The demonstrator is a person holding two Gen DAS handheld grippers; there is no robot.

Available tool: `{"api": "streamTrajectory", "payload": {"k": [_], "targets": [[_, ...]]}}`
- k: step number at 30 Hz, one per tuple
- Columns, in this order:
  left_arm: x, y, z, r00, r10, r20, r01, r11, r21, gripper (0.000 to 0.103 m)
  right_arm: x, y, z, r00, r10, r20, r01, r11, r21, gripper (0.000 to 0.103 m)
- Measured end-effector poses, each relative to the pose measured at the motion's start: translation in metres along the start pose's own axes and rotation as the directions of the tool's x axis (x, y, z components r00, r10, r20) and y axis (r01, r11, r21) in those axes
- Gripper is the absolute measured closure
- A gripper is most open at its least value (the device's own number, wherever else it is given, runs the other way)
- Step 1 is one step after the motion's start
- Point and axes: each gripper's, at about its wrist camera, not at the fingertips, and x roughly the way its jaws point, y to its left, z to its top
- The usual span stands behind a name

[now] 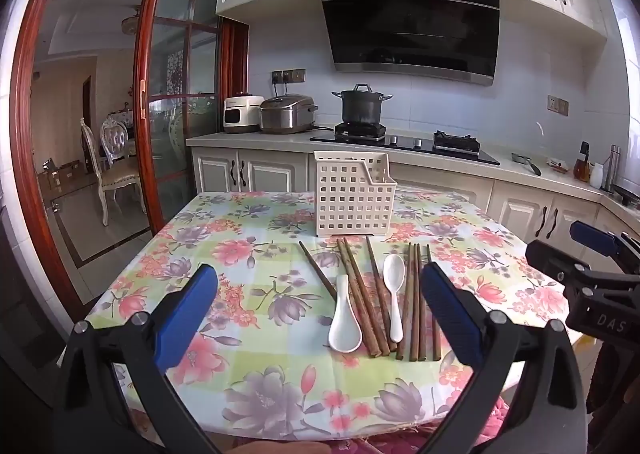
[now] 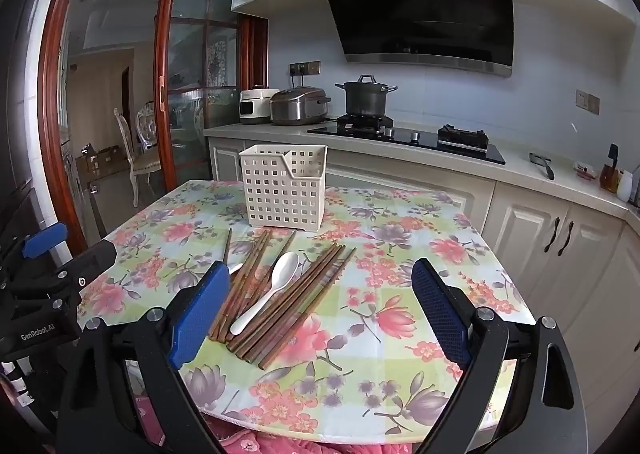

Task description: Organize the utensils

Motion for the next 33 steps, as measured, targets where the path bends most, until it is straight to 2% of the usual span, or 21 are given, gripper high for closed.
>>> {"api": "streamTrajectory", "payload": {"k": [7,8,33], "targets": [[0.003,0.008,0.002,1.000,0.019,0.000,-0.019,1.000,-0.007,0.005,-0.001,-0.001,0.000,1.000,0.008,0.007,-0.008,1.000,0.023,0.017],[-0.004,0.001,0.003,1.000,-0.003,0.008,0.003,1.000,0.016,0.005,-0.001,-0.001,0.000,1.000,0.009,0.006,-0.010,1.000,0.023,0.017],[-0.002,-0.005,0.001,1.000,-0.010,0.005,0.010,1.000,0.027,0.005,-0.002,-0.001,0.000,1.000,0.021,0.004,-0.021,0.999,0.031,0.017]]}}
